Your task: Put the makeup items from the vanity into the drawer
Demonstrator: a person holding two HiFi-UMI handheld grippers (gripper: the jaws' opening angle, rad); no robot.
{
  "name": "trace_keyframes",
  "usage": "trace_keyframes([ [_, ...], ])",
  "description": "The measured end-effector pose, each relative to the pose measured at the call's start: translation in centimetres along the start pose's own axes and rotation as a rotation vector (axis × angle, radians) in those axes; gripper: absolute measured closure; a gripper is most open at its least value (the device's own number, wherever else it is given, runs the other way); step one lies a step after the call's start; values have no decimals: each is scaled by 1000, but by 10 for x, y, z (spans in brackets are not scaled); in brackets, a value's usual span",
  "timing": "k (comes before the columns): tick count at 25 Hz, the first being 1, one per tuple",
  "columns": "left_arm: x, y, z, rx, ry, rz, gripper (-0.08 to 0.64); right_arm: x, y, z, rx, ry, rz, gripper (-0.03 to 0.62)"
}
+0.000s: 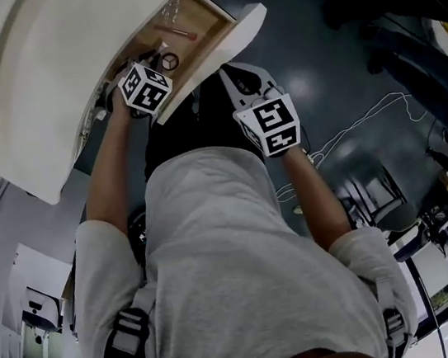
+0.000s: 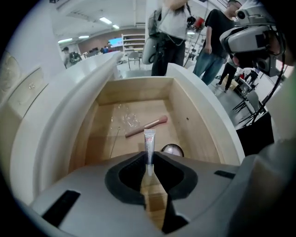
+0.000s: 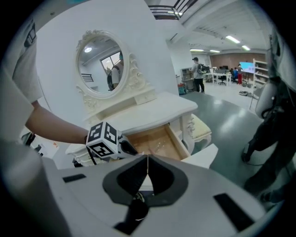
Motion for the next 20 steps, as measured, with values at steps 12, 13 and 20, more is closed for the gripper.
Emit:
trace_keyframes([
  [12, -10, 1, 21, -58, -36, -32, 502, 9, 3, -1, -21, -9, -10, 577],
  [13, -11, 0, 21, -59, -39, -33, 502, 10, 2, -2, -23, -12, -11, 577],
  [20, -7, 3, 25, -83, -34, -59, 501, 18, 3, -4, -37, -19, -17, 577],
])
Point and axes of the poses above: the fingertips, and each gripper's own axes: z forward along the fingers, y to its right, x out of its top, the point moved 1 cm from there along -z, backward along the fingers, and after that the axes turned 4 degrees about x, right-handed, at the moved point
